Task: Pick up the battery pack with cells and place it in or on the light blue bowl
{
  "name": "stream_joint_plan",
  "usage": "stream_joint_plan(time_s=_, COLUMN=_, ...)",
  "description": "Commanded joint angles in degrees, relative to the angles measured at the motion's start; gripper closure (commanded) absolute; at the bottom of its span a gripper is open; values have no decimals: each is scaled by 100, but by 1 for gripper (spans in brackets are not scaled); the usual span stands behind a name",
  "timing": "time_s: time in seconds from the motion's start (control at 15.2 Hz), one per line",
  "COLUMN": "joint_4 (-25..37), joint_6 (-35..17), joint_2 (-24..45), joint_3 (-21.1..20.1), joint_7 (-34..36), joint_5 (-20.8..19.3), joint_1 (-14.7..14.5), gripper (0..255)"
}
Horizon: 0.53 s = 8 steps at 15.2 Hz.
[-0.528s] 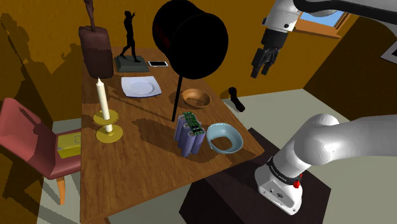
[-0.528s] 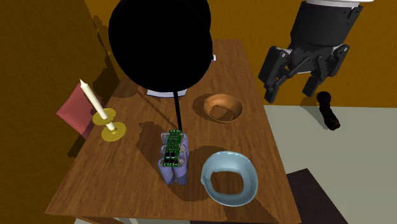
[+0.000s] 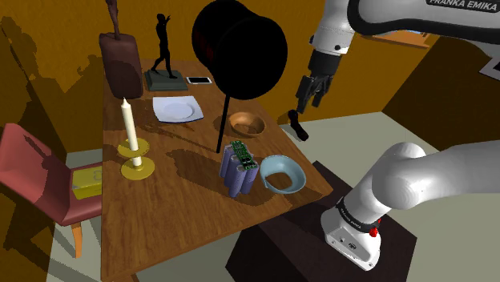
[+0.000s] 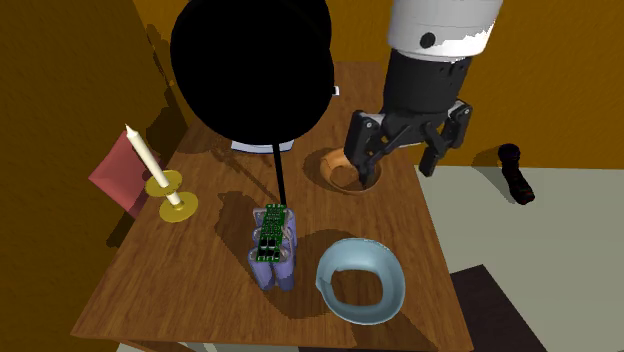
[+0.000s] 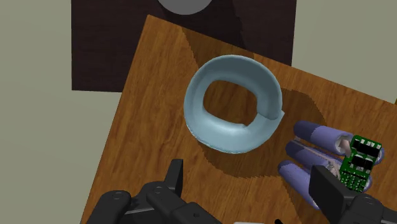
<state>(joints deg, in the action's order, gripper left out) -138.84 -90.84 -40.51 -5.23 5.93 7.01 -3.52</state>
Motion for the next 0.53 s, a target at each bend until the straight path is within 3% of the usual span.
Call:
stream_joint_plan(time_s=0.0, joint_4=-118, joint_6=-233, joint_2=115, joint_3=-222, joint_7=211, joint_5=156, joint_1=-98, gripper=0)
stream_joint_plan(time_s=0.46, joint_4=-215, joint_6=-1033, joint_2=809, joint_3=-1046, joint_7=962, joint_5=638, joint_1=-435, gripper=0)
